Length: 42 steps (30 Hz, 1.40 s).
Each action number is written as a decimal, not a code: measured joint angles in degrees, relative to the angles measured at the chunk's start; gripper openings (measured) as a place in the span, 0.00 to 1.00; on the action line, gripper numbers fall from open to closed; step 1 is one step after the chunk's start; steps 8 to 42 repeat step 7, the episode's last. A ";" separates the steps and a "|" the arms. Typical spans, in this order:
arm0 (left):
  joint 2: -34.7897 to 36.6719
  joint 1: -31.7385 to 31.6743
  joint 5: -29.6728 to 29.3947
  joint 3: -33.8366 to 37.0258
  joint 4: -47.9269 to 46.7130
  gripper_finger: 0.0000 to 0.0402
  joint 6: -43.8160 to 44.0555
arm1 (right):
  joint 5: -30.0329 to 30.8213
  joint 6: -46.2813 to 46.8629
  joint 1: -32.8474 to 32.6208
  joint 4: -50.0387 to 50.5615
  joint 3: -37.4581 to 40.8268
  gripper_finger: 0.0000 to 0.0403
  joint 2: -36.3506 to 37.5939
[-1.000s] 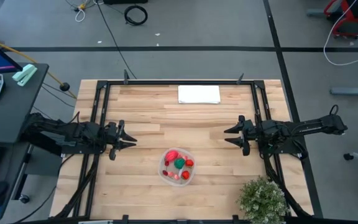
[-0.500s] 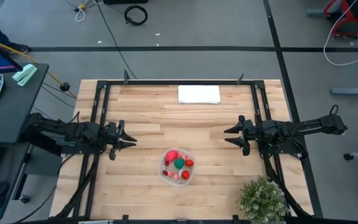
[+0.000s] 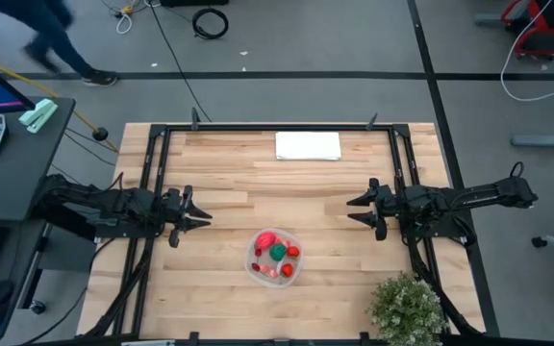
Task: Pick and placing Produce into tupperware
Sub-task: Return to Home Position
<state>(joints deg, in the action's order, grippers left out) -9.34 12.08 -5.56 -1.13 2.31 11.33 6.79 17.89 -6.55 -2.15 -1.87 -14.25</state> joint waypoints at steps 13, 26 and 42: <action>-0.02 -0.02 0.02 0.00 -0.02 0.21 0.00 | -0.02 0.00 -0.01 0.00 0.00 0.52 -0.01; -0.02 -0.02 0.02 0.00 -0.02 0.21 0.00 | -0.02 0.00 -0.01 0.00 0.00 0.52 -0.01; -0.02 -0.02 0.02 0.00 -0.02 0.21 0.00 | -0.02 0.00 -0.01 0.00 0.00 0.52 -0.01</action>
